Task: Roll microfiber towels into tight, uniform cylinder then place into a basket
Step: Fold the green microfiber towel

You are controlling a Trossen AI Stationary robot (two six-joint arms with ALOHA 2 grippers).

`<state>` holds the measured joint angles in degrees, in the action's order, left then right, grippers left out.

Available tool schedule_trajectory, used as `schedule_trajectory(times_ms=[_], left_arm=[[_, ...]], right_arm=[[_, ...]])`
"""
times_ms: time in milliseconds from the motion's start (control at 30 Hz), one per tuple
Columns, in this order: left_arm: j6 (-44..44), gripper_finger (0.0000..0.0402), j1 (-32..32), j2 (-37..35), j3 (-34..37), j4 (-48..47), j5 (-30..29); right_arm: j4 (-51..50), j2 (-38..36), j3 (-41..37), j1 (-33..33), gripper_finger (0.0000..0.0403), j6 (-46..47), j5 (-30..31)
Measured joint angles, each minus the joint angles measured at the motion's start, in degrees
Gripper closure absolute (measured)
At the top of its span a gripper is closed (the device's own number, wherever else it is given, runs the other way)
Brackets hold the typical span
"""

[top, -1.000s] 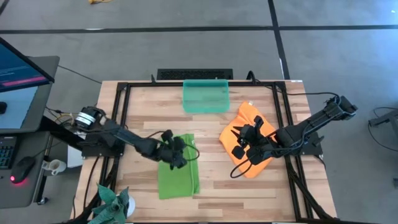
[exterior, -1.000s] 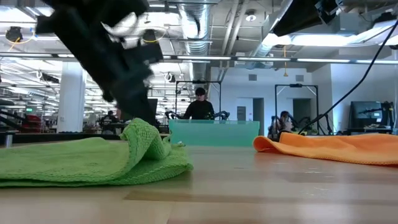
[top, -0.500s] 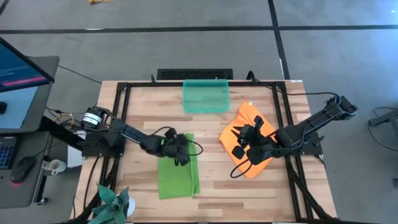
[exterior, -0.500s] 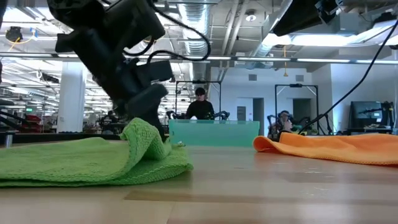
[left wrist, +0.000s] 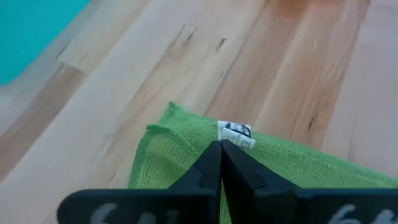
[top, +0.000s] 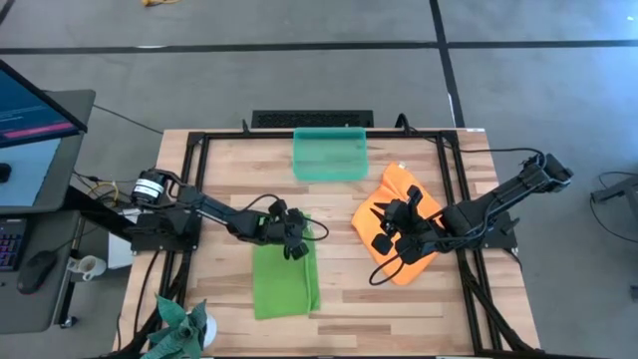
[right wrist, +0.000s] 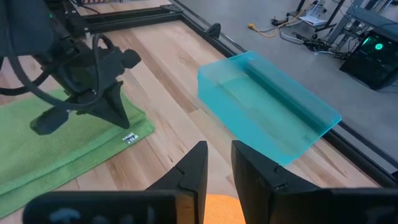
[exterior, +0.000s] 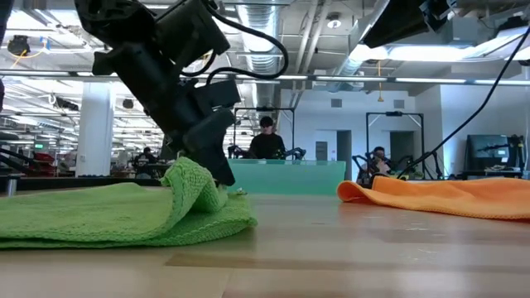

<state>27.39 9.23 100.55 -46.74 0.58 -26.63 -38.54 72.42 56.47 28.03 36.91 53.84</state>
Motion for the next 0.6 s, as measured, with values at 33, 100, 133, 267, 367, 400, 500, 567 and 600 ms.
schedule_trajectory(times_ms=[33,100,133,267,367,400,500,567,600], left_arm=[[-0.8,0.0401,0.0,0.0,0.0,0.0,0.0],[-2.1,0.0401,0.2,-0.6,0.0,-0.4,-0.2],[-2.4,0.0401,0.5,-1.4,0.0,-0.9,-0.3],[-2.1,0.0401,2.7,-5.4,0.0,-5.1,-0.4],[0.6,0.0401,5.3,-9.2,0.0,-10.1,-1.0],[2.0,0.0401,6.3,-10.3,0.0,-11.6,-1.2],[6.3,0.0401,9.5,-11.9,0.0,-15.8,-0.9],[8.7,0.0401,11.6,-11.9,0.0,-17.2,-0.1],[9.8,0.0401,12.5,-11.5,0.0,-17.8,0.4]], right_arm=[[0.0,0.0,0.0,0.0,0.0308,0.0,0.0],[0.0,0.0,0.0,0.0,0.0308,0.0,0.0],[0.0,0.0,0.0,0.0,0.0308,-0.1,0.0],[-0.2,0.0,0.0,0.0,0.0308,-0.1,0.0],[-0.6,0.0,0.0,0.1,0.0308,-0.2,-0.1],[-0.6,0.0,0.0,0.3,0.0308,-0.8,-0.5],[-0.7,0.0,0.0,0.7,0.0308,-1.4,-2.7],[-0.6,0.0,0.0,1.1,0.0308,-1.5,-4.1],[-0.6,0.0,0.0,1.3,0.0308,-1.5,-4.4]])
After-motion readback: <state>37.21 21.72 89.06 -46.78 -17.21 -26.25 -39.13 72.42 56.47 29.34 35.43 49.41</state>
